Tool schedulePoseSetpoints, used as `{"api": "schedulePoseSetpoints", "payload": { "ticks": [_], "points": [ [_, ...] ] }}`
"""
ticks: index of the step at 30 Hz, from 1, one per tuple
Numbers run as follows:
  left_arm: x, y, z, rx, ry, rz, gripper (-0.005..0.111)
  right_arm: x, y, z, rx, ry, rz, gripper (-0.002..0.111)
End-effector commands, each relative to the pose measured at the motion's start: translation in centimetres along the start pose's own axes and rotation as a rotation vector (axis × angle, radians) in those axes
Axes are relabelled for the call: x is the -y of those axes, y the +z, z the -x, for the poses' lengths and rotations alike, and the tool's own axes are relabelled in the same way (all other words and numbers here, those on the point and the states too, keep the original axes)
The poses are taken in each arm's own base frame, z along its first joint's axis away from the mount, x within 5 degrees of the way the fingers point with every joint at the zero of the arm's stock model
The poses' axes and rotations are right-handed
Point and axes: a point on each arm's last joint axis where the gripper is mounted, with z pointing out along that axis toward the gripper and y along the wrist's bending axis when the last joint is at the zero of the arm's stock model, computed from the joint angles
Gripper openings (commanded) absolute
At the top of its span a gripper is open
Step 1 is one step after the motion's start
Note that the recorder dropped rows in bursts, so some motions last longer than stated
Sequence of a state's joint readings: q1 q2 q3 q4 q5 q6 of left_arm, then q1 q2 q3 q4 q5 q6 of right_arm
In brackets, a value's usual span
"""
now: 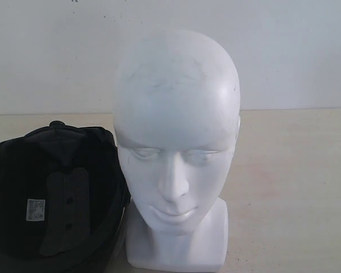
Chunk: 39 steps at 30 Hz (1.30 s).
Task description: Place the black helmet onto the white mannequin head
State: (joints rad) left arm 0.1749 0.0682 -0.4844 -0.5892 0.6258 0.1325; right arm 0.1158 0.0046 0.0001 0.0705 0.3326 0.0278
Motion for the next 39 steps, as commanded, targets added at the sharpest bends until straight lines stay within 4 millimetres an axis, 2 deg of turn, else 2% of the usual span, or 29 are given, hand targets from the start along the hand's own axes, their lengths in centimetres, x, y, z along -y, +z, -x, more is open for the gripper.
{"api": "schedulePoseSetpoints", "payload": {
  "ticks": [1, 3, 6, 10, 16, 18, 22, 25, 32, 39],
  "points": [
    [0.2, 1.1, -2.0, -0.328, 0.158, -0.102, 0.004, 0.0, 0.0, 0.1, 0.015, -0.001, -0.005, 0.000],
    [0.0, 1.5, -2.3, -0.396, 0.235, -0.130, 0.004, 0.0, 0.0, 0.1, 0.015, -0.001, -0.005, 0.000],
    [-0.3, 2.3, -2.3, -0.431, 0.241, -0.113, 0.005, 0.0, 0.0, 0.1, 0.015, -0.001, -0.005, 0.000],
    [-1.0, 3.7, -2.0, -0.445, 0.254, -0.074, 0.015, 0.0, 0.0, 0.1, 0.015, -0.001, -0.005, 0.000],
    [-2.8, 8.0, -2.4, -0.524, 0.193, 0.002, 0.033, 0.0, 0.0, 0.1, 0.015, -0.001, -0.005, 0.000],
    [-3.4, 9.5, -3.0, -0.590, 0.177, 0.022, 0.035, 0.0, 0.0, 0.1, 0.015, -0.001, -0.005, 0.000],
    [-5.2, 12.0, -4.7, -0.750, 0.295, 0.054, 0.042, 0.0, 0.0, 0.1, 0.015, -0.001, -0.005, 0.000],
    [-5.9, 13.7, -5.2, -0.751, 0.224, 0.081, 0.044, 0.0, 0.0, 0.1, 0.015, -0.001, -0.005, 0.000],
    [-7.2, 15.7, -6.7, -0.818, 0.270, 0.096, 0.044, 0.0, 0.0, 0.1, 0.015, -0.001, -0.005, 0.000],
    [-8.3, 16.0, -6.7, -0.833, 0.490, 0.114, 0.044, 0.0, 0.0, 0.1, 0.015, -0.001, -0.005, 0.000]
  ]
}}
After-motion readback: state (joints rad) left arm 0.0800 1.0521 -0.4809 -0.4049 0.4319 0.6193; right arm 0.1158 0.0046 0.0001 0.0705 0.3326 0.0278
